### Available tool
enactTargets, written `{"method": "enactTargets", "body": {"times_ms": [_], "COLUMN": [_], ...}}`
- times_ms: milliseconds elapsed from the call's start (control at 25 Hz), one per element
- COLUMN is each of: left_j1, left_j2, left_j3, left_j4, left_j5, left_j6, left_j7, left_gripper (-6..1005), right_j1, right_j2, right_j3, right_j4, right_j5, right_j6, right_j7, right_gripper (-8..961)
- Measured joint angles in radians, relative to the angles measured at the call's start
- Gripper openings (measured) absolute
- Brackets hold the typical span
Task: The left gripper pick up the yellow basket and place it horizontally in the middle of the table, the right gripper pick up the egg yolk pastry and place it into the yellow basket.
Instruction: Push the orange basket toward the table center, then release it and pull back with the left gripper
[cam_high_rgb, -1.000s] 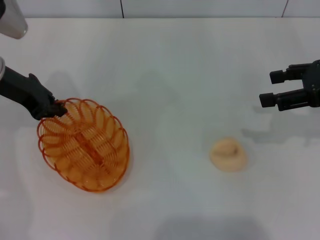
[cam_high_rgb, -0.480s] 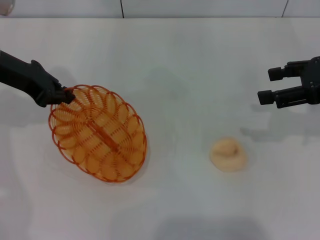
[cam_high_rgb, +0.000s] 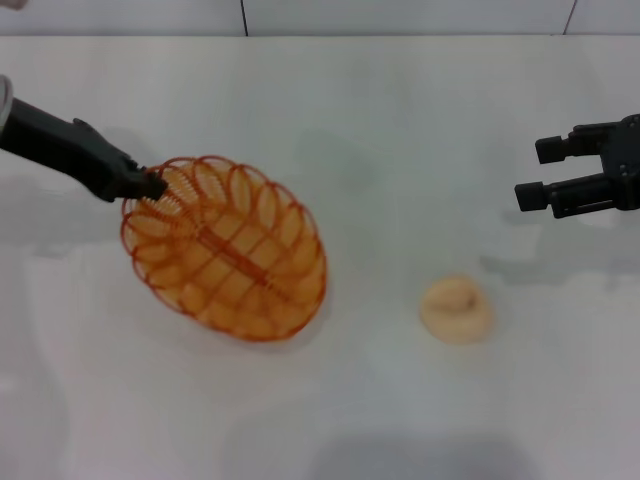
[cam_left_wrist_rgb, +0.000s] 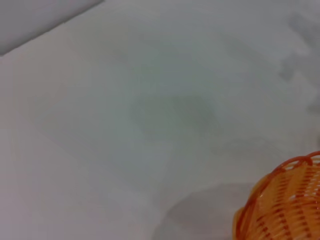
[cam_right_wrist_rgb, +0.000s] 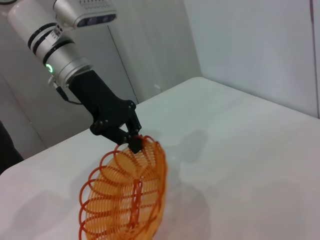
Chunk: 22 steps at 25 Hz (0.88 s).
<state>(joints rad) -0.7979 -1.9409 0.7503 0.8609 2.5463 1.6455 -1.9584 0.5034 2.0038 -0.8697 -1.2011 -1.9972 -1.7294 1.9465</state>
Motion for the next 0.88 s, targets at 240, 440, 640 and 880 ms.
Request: {"method": "enactTargets", "body": {"times_ms": [240,440,640,880], "left_j1": [-0.002,-0.001,0.001,0.000], "left_j2": [-0.004,-0.003,0.001,-0.017], "left_j3": [0.007,0.009,0.009,0.012], "left_j4": [0.001,0.001,-0.001,-0.010], "left_j5": [-0.001,0.015,0.018,-0.003], "left_j6": [0.001,-0.001,0.004,0.026], "left_j7": [-0.099,-0.177,-0.278,-0.358], "left_gripper": [75,74,74,74], "right_j1": [0.002,0.002,0.007,0.017], "right_j2": [0.001,0.003,0.004,0.006], "right_j3": [-0.001,0.000,-0.001,-0.005], "right_j4": [0.000,-0.003,-0.003,-0.001], "right_j5": [0.000,0.000,0.000,0.000], "right_j6": [-0.002,-0.003,-0.004,-0.003], "right_j7": [0.000,0.001,0.001,0.002], "right_gripper": [840,839,839,838]}}
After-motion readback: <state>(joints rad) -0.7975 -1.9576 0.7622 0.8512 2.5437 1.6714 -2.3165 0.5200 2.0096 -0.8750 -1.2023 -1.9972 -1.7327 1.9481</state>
